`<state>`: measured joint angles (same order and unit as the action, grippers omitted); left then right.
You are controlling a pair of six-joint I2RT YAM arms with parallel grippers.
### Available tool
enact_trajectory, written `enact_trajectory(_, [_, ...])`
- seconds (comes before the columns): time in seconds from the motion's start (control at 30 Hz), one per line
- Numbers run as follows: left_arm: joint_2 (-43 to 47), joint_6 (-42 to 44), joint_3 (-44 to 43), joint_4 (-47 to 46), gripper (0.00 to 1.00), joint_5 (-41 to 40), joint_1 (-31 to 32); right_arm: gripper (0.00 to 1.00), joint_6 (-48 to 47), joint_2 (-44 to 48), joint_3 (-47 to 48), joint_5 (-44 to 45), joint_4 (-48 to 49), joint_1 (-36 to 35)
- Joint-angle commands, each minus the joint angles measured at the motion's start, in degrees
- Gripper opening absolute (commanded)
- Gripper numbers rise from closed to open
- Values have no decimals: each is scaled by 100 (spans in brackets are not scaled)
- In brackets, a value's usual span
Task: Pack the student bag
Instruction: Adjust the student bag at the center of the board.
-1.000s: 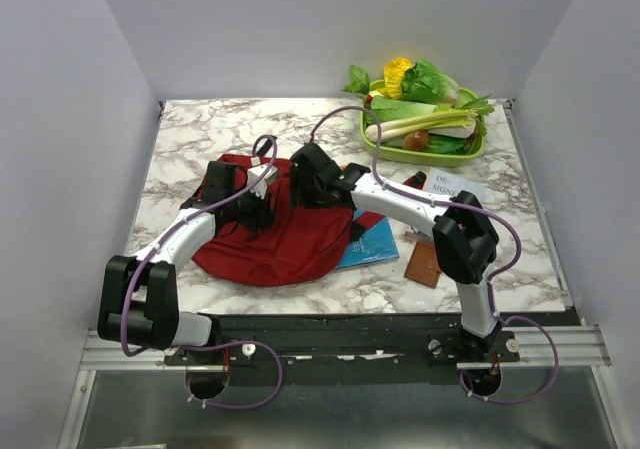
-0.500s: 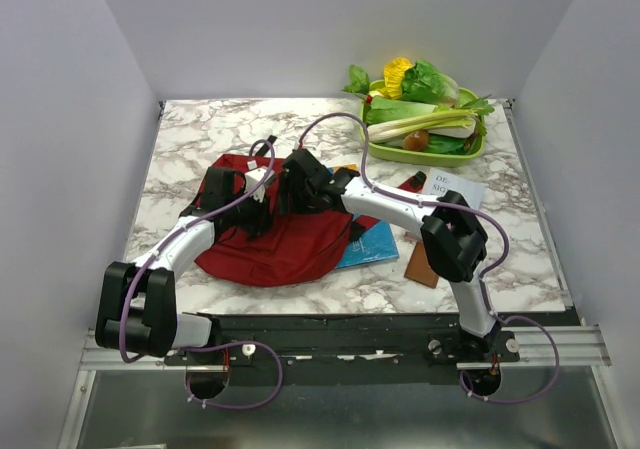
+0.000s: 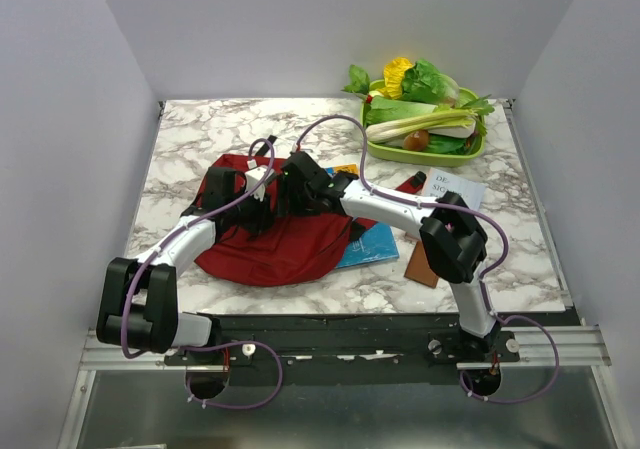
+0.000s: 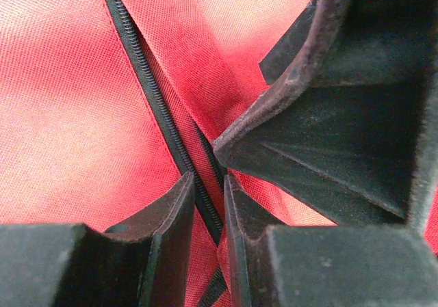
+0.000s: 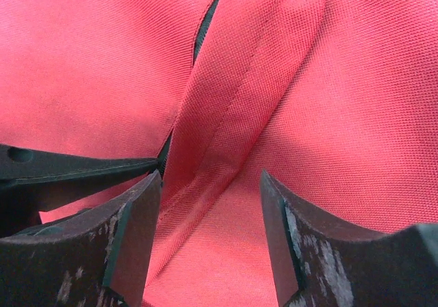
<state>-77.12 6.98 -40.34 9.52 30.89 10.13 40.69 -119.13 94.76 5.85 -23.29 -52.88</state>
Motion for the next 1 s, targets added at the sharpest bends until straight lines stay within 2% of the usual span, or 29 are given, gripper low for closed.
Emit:
enact_trajectory(0.0, [-66, -22, 17, -143, 32, 145, -11, 67, 45, -13, 165, -154, 105, -47])
enact_trajectory(0.3, [-119, 66, 0, -64, 32, 75, -2, 67, -8, -207, 411, -84, 35, -55])
enact_trajectory(0.47, [30, 40, -132, 59, 31, 110, -2, 64, -26, -602, 895, 12, -368, -55])
enact_trajectory(0.67, [250, 66, -290, 322, 31, 110, -29, 52, -78, -840, 921, 83, -527, -47])
enact_trajectory(0.8, [224, 93, -326, 393, 31, 57, -81, 31, -114, -673, 764, 206, -563, -47])
enact_trajectory(0.97, [145, 119, -334, 375, 31, -127, -108, 24, -122, -217, 237, 224, -230, -47])
